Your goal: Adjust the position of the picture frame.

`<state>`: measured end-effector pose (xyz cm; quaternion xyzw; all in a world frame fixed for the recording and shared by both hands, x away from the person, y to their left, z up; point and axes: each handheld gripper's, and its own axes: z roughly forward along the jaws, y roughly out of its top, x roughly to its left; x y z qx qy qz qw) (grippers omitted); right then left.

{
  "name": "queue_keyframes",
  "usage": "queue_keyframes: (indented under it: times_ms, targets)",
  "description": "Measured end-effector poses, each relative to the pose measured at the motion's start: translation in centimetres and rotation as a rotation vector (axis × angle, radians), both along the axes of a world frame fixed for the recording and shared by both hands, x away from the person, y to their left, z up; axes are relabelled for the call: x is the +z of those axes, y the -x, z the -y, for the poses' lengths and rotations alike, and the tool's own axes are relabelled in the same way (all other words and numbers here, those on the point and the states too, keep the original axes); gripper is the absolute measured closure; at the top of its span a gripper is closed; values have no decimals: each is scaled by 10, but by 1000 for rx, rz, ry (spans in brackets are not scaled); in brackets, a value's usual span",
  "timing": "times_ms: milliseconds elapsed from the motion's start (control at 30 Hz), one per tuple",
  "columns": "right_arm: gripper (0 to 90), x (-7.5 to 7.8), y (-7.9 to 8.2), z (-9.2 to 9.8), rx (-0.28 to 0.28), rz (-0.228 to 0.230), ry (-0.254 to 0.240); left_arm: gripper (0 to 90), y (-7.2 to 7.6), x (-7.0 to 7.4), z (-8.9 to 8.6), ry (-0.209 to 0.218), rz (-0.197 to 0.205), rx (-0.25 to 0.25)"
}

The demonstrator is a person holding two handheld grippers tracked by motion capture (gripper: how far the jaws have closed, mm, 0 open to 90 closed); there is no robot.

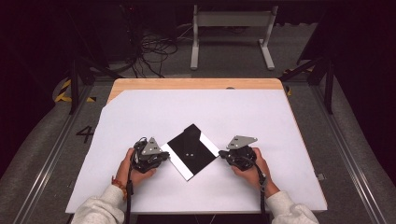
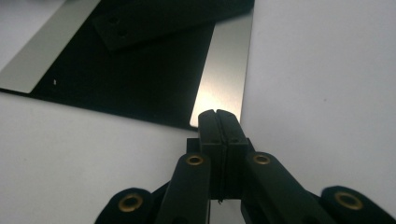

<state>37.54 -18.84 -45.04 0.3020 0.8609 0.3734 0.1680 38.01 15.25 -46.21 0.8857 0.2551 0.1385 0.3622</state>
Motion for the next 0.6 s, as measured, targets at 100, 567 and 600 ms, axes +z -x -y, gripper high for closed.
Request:
queue_keyframes:
  times_ms: [100, 567, 600]
  targets:
    - [900, 2, -4, 6, -54, 24, -24, 864, -1, -1, -1, -5, -2, 12]
    - [900, -6, -17, 9, -79, -15, -28, 880, -16, -2, 2, 9, -9, 47]
    - [900, -6, -17, 10, -78, -25, -31, 881, -17, -1, 2, 10, -13, 48]
